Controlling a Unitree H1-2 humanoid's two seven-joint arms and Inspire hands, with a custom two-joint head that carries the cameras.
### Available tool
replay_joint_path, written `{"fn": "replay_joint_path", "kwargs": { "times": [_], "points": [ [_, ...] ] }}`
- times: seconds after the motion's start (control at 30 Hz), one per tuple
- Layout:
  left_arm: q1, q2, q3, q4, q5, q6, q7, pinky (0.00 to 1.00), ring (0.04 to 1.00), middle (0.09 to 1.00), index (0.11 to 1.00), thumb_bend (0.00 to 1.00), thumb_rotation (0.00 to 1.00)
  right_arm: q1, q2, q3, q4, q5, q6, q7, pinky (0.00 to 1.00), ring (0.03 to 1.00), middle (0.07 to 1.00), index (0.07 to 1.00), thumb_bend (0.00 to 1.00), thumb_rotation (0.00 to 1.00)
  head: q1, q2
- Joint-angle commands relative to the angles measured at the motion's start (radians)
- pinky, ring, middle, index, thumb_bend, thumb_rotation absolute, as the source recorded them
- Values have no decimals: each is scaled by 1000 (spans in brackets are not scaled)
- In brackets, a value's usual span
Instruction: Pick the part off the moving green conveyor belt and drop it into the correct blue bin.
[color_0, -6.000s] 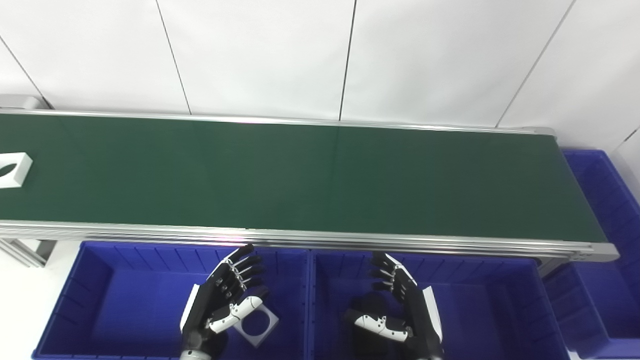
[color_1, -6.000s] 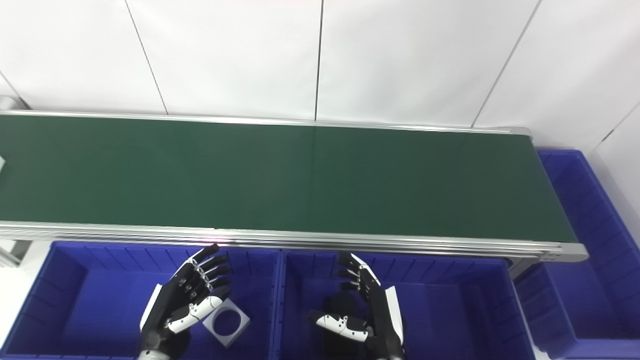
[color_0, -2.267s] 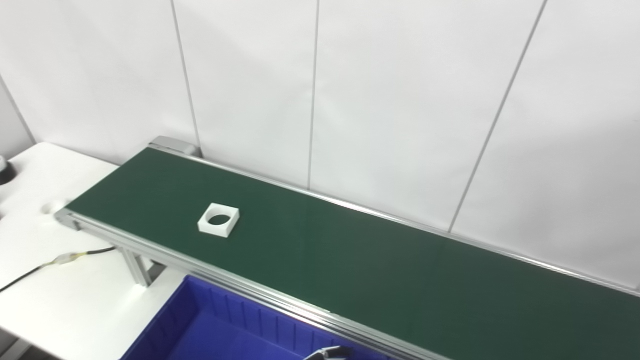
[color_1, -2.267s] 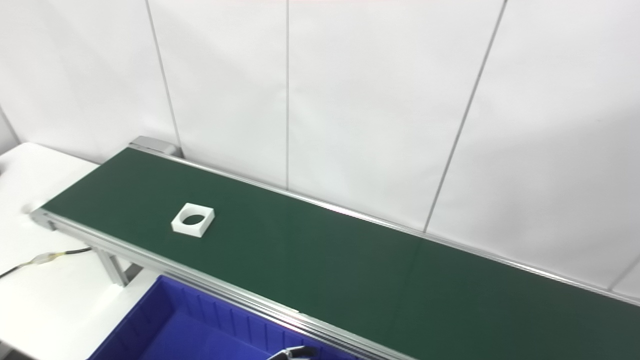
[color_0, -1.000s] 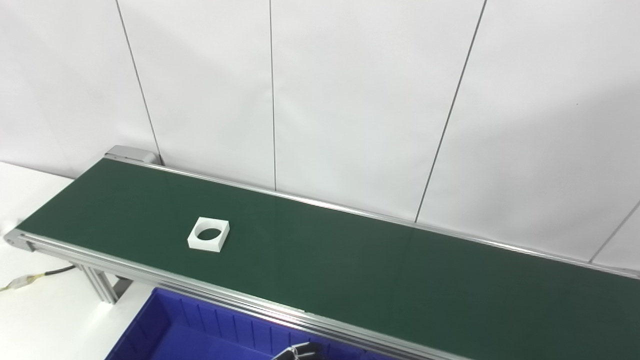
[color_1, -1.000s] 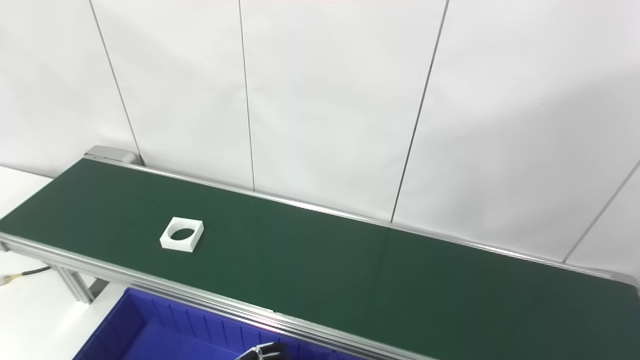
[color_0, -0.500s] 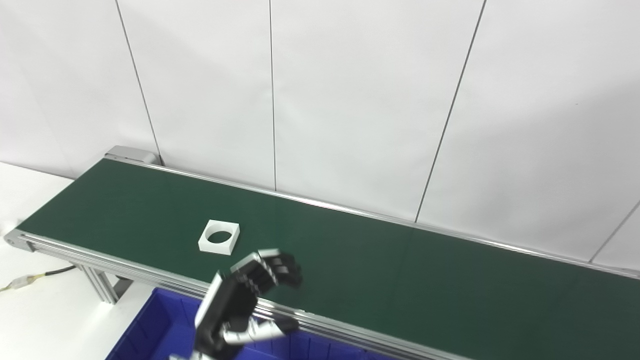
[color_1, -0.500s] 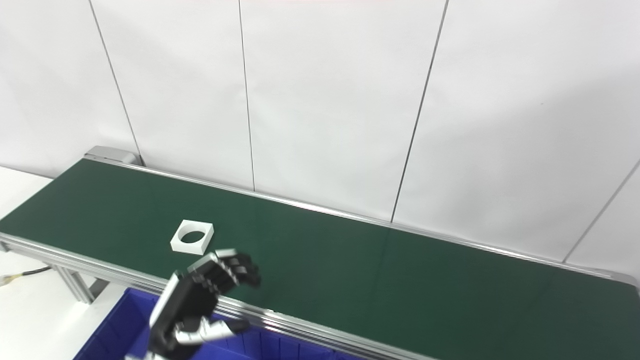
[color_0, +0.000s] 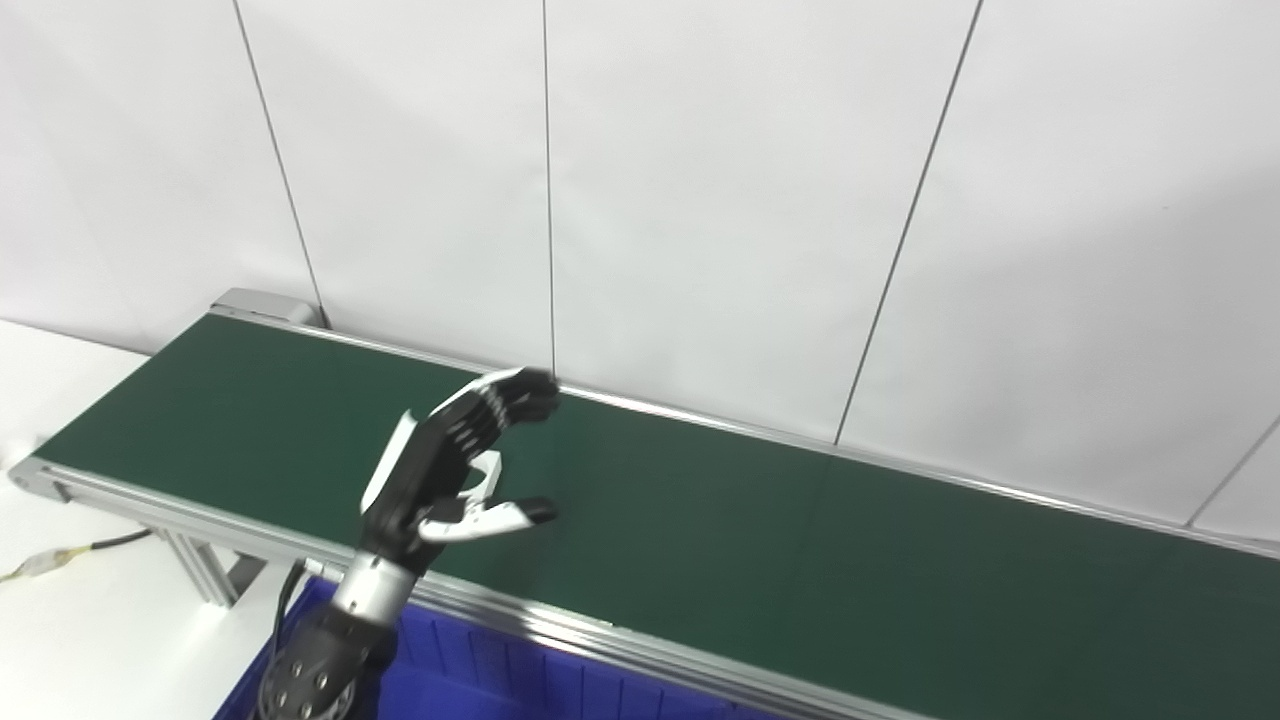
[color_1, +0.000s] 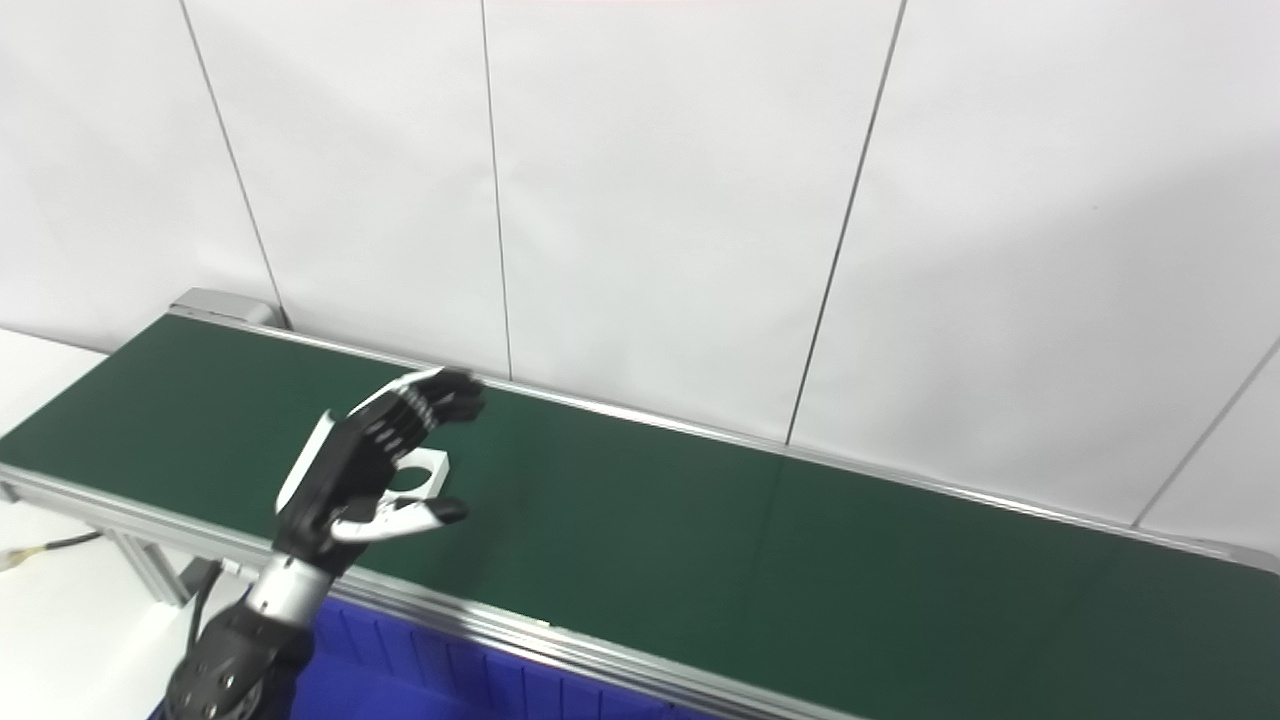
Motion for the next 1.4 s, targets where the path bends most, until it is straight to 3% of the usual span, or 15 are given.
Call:
{"fn": "replay_joint_path", "kwargs": {
  "times": [0.0, 0.13, 0.23, 0.33, 0.5, 0.6, 0.73, 0.9, 1.2, 1.37],
  "points": [
    [-67, 51, -8, -61, 93, 56, 23, 835, 862, 875, 823, 777, 177, -16, 0, -7, -18, -1, -42, 6, 602, 708, 766, 791, 679, 0, 0, 1],
    [-127, 104, -36, -66, 264, 133, 58, 811, 851, 888, 841, 783, 95, -22, 3, -7, -17, 1, -42, 10, 602, 710, 766, 791, 683, 0, -10, -3],
    [-165, 132, -59, -29, 383, 154, 98, 783, 846, 895, 851, 801, 38, -25, 4, -8, -13, 1, -42, 9, 599, 707, 763, 788, 687, 0, -13, -7],
    [-205, 162, -92, 29, 520, 154, 146, 719, 856, 893, 860, 828, 73, -26, 9, -11, -9, 11, -42, 18, 603, 708, 761, 782, 693, 0, -14, -9],
    [-249, 183, -136, 98, 609, 168, 177, 713, 873, 901, 863, 851, 72, -29, 15, -21, -3, 16, -42, 28, 611, 707, 761, 782, 708, 3, -11, -8],
    [-278, 199, -179, 131, 686, 227, 169, 807, 875, 901, 864, 877, 82, -30, 13, -22, -7, 9, -42, 28, 618, 713, 765, 789, 699, 0, -13, -12],
    [-311, 221, -232, 196, 732, 238, 165, 912, 902, 902, 863, 901, 71, -31, 12, -21, -1, 7, -42, 27, 614, 713, 765, 790, 691, 0, -21, -25],
    [-347, 241, -292, 290, 765, 236, 168, 965, 920, 899, 861, 956, 51, -34, 14, -21, 1, 2, -42, 23, 600, 706, 761, 783, 699, 0, -24, -22],
    [-382, 262, -387, 385, 831, 288, 138, 1000, 961, 923, 888, 954, 137, -29, 15, -24, -5, 7, -42, 31, 605, 702, 758, 782, 709, 0, -30, -15],
    [-389, 266, -410, 416, 836, 304, 134, 1000, 975, 924, 887, 960, 165, -28, 15, -23, -7, 4, -42, 30, 594, 691, 749, 778, 717, 12, -35, -13]
  ]
}}
